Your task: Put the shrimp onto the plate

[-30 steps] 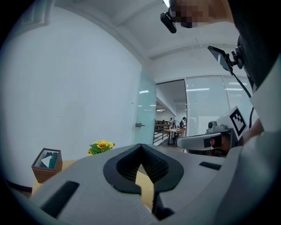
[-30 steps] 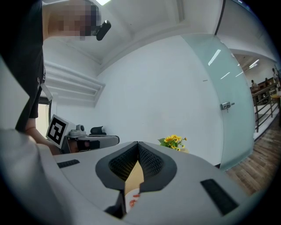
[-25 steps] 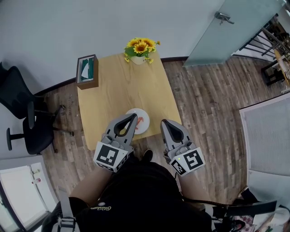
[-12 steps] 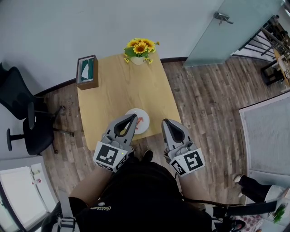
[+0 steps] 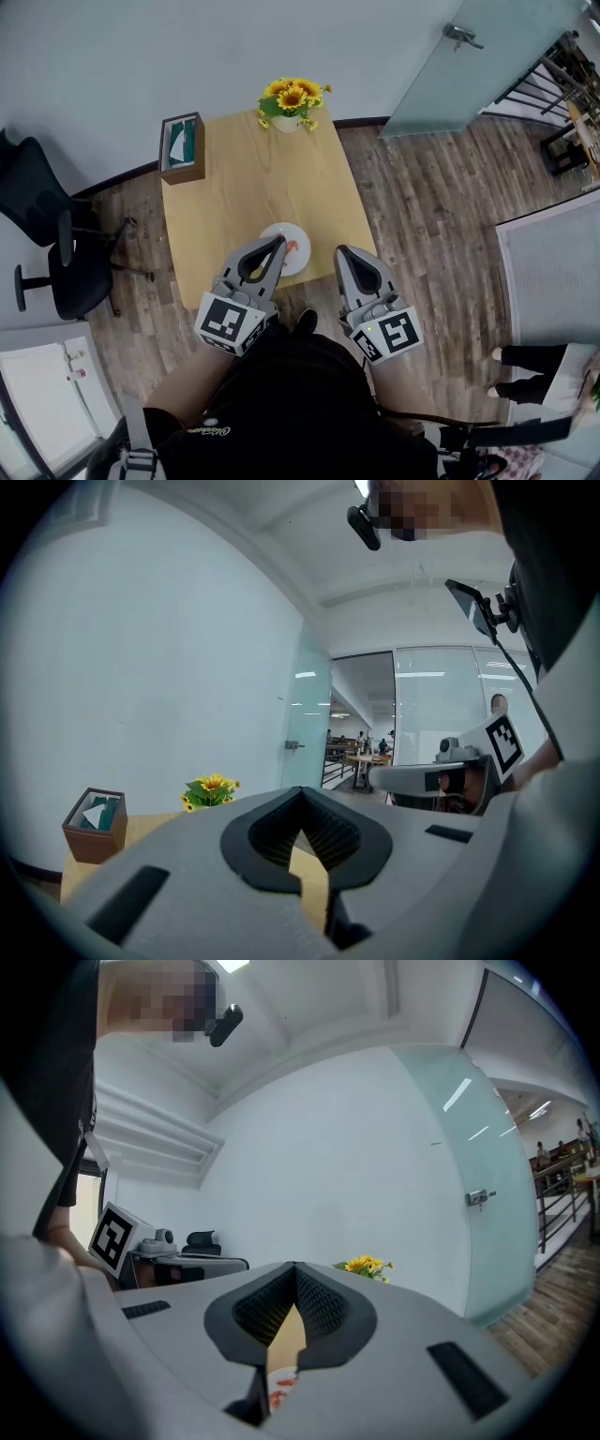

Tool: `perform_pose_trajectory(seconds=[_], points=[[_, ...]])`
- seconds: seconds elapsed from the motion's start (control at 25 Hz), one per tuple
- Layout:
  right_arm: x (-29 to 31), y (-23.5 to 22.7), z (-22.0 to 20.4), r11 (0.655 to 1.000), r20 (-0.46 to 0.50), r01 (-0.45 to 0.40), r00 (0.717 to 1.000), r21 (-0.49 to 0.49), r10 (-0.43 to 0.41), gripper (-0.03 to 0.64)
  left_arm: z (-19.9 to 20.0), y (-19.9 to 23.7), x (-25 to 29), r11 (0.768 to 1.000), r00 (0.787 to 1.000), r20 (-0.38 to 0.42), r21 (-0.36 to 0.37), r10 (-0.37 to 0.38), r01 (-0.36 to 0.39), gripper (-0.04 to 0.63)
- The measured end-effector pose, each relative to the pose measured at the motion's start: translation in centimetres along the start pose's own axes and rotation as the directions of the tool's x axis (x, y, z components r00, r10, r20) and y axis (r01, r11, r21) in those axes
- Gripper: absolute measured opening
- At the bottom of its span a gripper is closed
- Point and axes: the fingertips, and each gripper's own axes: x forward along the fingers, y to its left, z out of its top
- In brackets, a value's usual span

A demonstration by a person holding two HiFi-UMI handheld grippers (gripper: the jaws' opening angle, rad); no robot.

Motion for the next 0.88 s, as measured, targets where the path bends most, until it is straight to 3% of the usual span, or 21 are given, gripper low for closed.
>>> perform_pose_trajectory(seconds=[0.88], points=[[-0.30,0.95,0.08,1.000,-0.002,-0.013,1.000,-0.011,0.013,0.002,-0.25,-0.43,-0.68,1.000,1.000,-0.008,-0.005,-0.005,0.005,0.003]])
